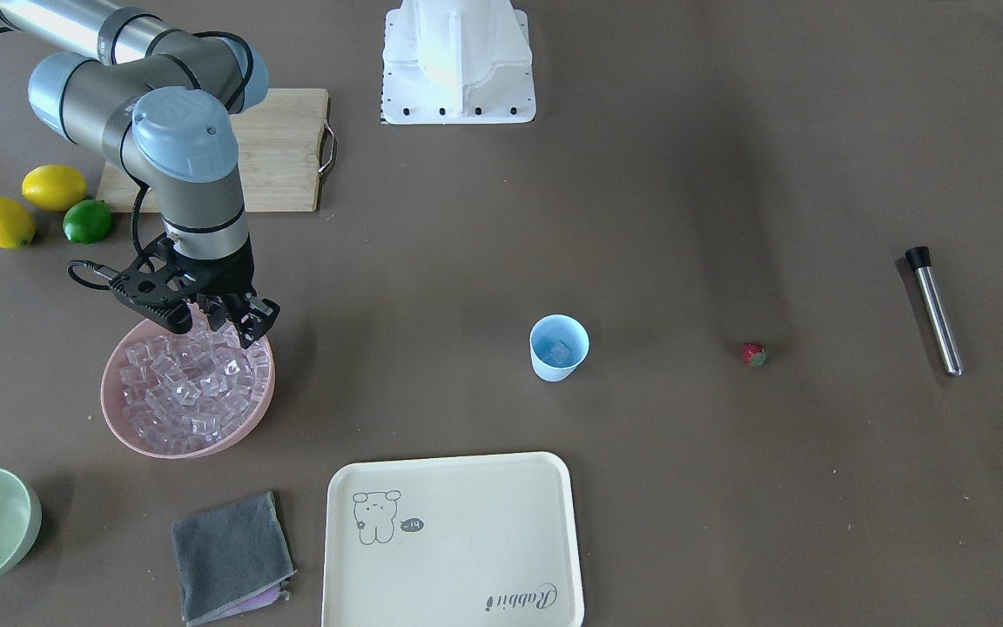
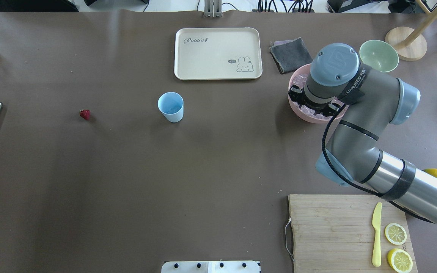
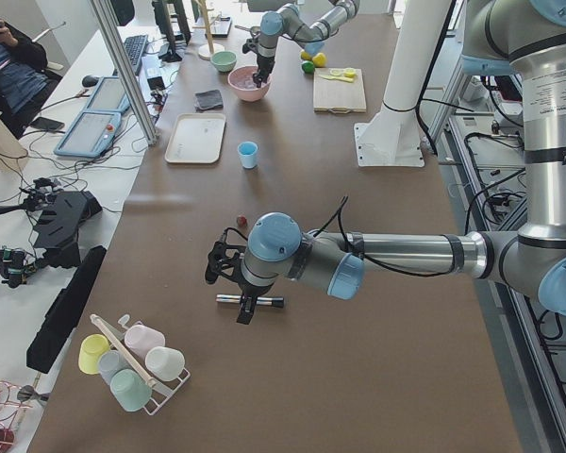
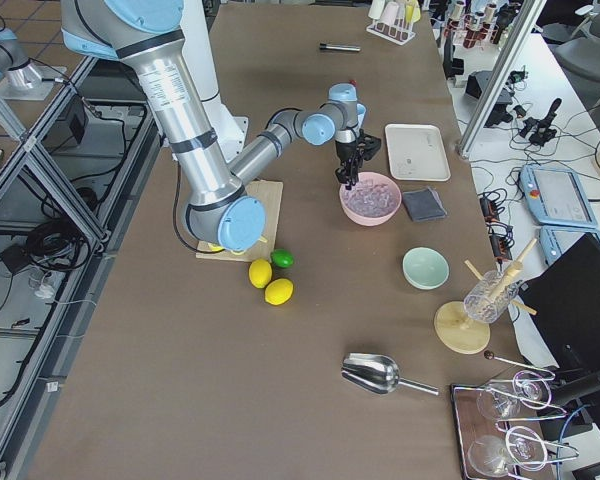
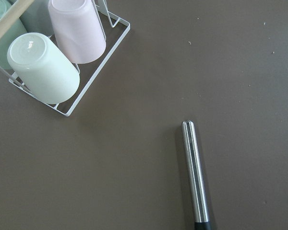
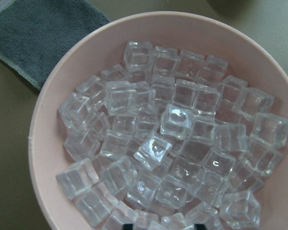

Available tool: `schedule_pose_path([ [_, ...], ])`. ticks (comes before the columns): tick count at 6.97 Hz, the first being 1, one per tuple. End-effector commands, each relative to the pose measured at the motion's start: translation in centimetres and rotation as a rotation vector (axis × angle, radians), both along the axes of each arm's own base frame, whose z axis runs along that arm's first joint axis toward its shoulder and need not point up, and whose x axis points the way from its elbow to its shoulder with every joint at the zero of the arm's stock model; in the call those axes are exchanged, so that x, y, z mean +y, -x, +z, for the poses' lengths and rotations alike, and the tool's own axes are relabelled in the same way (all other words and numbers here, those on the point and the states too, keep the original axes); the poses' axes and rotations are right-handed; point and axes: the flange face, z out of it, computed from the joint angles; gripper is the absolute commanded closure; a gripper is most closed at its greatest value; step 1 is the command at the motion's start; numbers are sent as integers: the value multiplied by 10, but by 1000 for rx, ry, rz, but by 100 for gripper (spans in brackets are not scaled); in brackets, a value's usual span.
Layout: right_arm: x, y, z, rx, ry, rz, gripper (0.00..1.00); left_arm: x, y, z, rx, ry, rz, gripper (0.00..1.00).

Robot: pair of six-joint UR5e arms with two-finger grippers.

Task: Mash ice and strawberries in cup
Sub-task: 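Lower the right gripper into the pink bowl and grasp a third ice cube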

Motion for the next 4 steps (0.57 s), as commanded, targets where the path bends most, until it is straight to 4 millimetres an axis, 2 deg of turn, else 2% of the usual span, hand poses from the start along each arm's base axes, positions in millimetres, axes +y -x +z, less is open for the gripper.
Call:
schedule_pose_path([
  [1, -3, 4, -1, -2, 3, -1, 60, 0, 0, -1, 1, -2, 0, 1],
  [2, -2, 6, -1, 1, 1, -11, 70, 0, 0, 2, -1, 1, 1, 1],
  [3, -4, 9, 10, 20, 12, -16, 71, 0, -1, 3, -1, 3, 2, 1],
  [4, -4, 10, 11, 20, 14, -17, 77, -1, 0, -1, -1, -4, 0, 1],
])
